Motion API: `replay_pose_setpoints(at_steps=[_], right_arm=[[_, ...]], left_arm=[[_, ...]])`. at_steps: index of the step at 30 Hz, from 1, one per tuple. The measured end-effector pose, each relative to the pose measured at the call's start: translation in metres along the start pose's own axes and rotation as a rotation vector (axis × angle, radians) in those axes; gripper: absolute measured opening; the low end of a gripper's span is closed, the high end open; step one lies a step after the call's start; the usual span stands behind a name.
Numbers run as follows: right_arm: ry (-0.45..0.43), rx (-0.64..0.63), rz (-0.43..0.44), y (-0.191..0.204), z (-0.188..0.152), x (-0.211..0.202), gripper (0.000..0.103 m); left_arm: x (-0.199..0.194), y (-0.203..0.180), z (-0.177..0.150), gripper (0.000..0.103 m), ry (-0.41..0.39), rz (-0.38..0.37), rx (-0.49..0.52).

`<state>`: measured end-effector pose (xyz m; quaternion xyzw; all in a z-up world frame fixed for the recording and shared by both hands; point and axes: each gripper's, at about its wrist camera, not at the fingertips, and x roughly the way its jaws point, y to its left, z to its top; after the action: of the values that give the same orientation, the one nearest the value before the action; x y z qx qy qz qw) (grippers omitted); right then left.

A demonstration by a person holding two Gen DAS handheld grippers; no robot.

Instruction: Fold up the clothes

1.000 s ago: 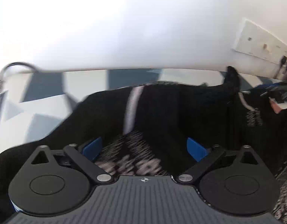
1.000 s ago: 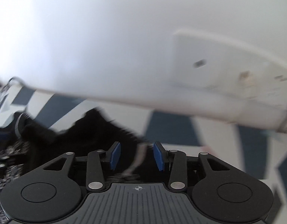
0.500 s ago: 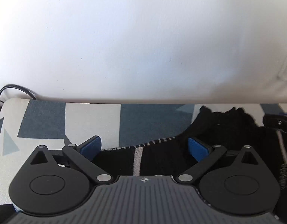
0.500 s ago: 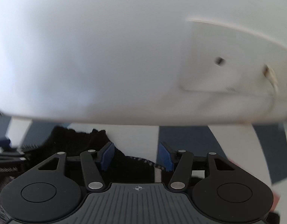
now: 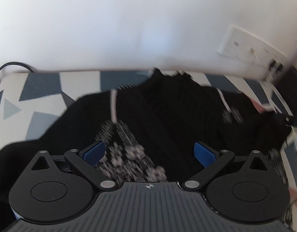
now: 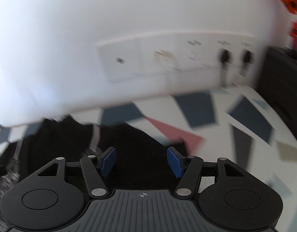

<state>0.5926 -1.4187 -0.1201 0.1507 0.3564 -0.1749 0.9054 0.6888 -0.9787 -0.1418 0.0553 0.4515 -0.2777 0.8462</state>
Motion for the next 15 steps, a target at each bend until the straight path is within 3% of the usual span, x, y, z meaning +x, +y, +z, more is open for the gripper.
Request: replay_pose_setpoints(at_steps=[4, 7, 12, 15], right_arm=[[0.016, 0.008, -0.084, -0.013, -0.024, -0.002, 0.056], [0.011, 0.025, -0.098, -0.017, -0.034, -0.007, 0.056], [-0.002, -0.016, -0.122, -0.017, -0.048, -0.015, 0.057], [-0.005, -0.062, -0.123, -0.016, -0.054, -0.022, 0.057]], left_arm=[[0.003, -0.045, -0.011, 0.101, 0.012, -0.057, 0.116], [0.013, -0.079, -0.006, 0.101, -0.006, -0.110, 0.178], [0.036, -0.127, 0.002, 0.100, -0.030, -0.121, 0.273], [0.050, -0.137, 0.007, 0.087, -0.015, -0.125, 0.261]])
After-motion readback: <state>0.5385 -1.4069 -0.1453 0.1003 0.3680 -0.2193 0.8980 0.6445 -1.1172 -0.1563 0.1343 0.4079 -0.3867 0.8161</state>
